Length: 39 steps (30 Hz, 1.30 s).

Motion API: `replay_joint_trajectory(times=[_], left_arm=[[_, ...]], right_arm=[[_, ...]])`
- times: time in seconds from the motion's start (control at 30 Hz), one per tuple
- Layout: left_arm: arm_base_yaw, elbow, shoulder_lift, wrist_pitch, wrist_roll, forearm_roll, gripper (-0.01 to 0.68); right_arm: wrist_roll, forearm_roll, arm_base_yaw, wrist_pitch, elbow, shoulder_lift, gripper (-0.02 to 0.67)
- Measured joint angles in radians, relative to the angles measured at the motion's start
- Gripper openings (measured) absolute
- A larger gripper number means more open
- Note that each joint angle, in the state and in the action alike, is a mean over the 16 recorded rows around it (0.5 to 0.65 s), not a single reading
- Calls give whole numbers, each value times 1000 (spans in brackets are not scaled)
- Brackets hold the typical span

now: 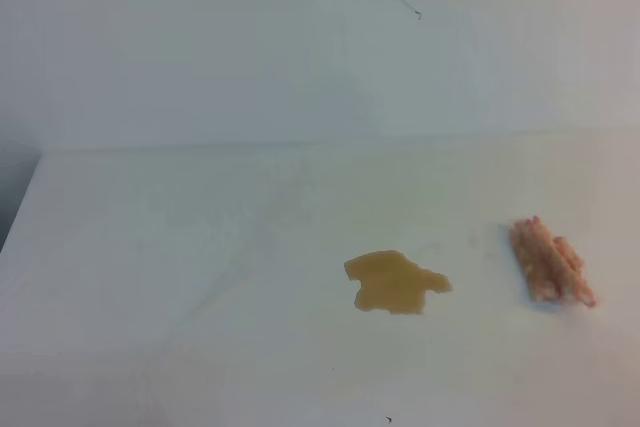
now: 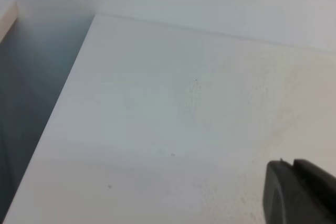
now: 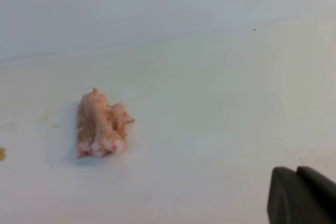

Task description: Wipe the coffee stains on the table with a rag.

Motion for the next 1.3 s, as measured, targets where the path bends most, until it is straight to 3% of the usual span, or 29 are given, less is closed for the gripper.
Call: replay_joint_trajectory(times=[0.87,1.3], left_arm=[[0,-3,0,0,0,0,1],[0,-3,0,0,0,0,0]], right_arm=[[0,0,0,-7,0,0,-2],[26,0,0,-142,0,0,-2]])
